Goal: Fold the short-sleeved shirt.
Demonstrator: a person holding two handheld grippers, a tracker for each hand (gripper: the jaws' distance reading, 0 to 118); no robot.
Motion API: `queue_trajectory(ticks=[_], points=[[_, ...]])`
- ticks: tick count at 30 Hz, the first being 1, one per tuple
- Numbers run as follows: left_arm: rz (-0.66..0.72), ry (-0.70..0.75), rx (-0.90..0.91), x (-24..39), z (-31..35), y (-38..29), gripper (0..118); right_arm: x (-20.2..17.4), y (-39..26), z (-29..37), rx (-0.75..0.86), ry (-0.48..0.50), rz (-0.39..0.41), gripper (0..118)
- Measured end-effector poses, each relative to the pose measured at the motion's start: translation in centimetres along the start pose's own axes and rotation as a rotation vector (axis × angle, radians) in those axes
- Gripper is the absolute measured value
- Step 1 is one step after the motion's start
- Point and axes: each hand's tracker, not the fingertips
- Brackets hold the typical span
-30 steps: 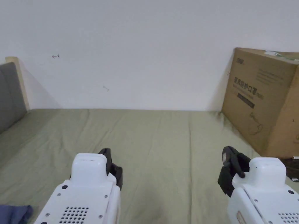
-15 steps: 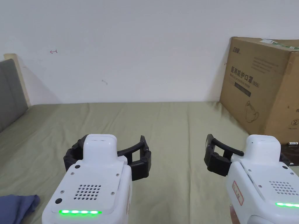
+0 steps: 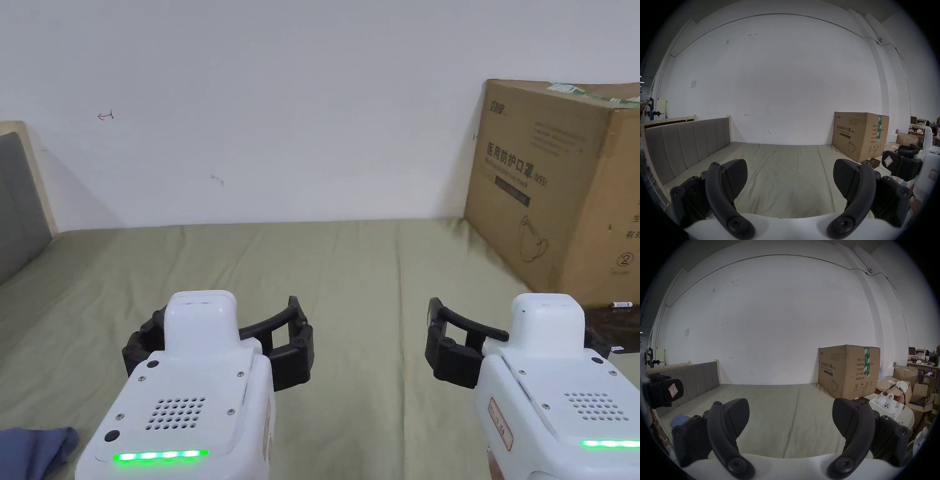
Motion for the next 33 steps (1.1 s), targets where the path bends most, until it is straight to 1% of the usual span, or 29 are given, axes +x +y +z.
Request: queue_trajectory(ticks=[7, 13, 18, 24, 28, 33], points=[[-0.001, 0.043, -0.052, 0.0, -0.6, -0.4, 109, 0.1, -0.3, -0.3, -0.021, 0.003, -0.01, 106], [0.049, 0.02, -0.084, -0.3, -0.7, -0.8, 109, -0.1, -0.6, -0.4, -0.029, 0.008, -0.007, 106], [0.017, 0.042, -0.1, 0.0, -1.0, -1.3, 109, -0.4, -0.9, -0.5, -0.044, 0.015, 0.003, 106], [0.017, 0.022, -0.091, 0.1, -0.7, -1.3, 109, -0.5, -1.2, -0.6, -0.054, 0.012, 0.001, 106], [-0.012, 0.035, -0.092, 0.6, -0.6, -1.3, 109, -0.6, -1.3, -0.5, -0.06, 0.014, 0.006, 106], [0.027, -0.001, -0.102, 0.7, -0.5, -1.4, 109, -0.8, -1.6, -0.5, -0.064, 0.023, 0.009, 106]])
